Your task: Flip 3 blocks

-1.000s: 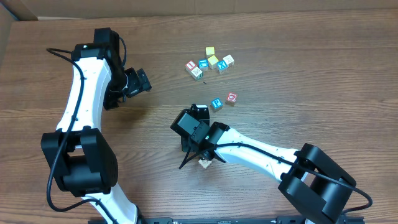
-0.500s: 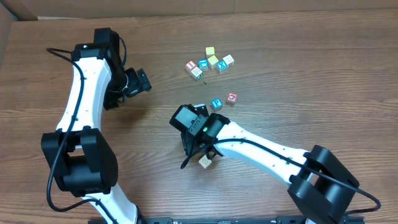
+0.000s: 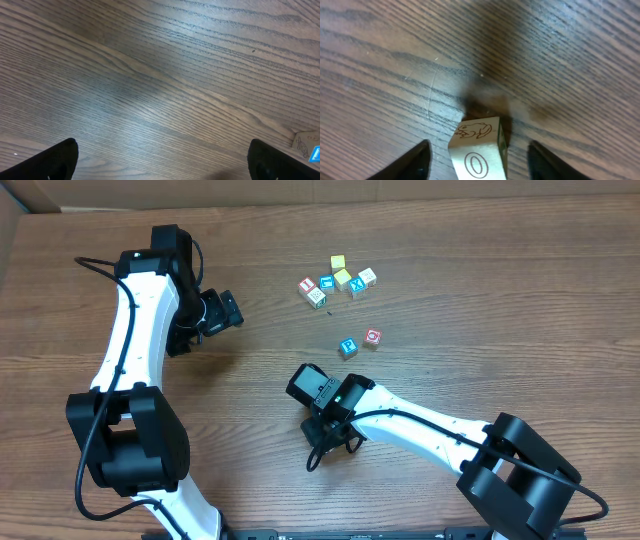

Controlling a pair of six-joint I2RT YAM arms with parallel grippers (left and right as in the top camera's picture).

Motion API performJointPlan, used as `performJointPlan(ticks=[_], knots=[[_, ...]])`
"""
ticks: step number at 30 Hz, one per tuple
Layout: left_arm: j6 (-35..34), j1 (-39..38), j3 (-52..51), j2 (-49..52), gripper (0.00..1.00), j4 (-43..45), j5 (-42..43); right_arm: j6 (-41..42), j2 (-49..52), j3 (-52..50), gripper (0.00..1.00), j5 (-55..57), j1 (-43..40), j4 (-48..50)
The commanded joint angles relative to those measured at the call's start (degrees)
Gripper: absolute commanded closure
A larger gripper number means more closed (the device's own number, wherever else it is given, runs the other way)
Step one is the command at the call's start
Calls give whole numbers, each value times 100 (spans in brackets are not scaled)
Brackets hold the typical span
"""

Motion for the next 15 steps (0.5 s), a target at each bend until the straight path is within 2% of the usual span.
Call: performJointPlan(ticks=[1, 7, 15], knots=[[70, -7, 105, -116, 0, 9, -59, -46, -138, -33, 44, -153, -4, 48], [70, -7, 105, -116, 0, 9, -59, 61, -138, -33, 48, -264, -4, 9], [70, -7, 105, -116, 0, 9, -59, 162, -138, -72, 46, -302, -4, -98]])
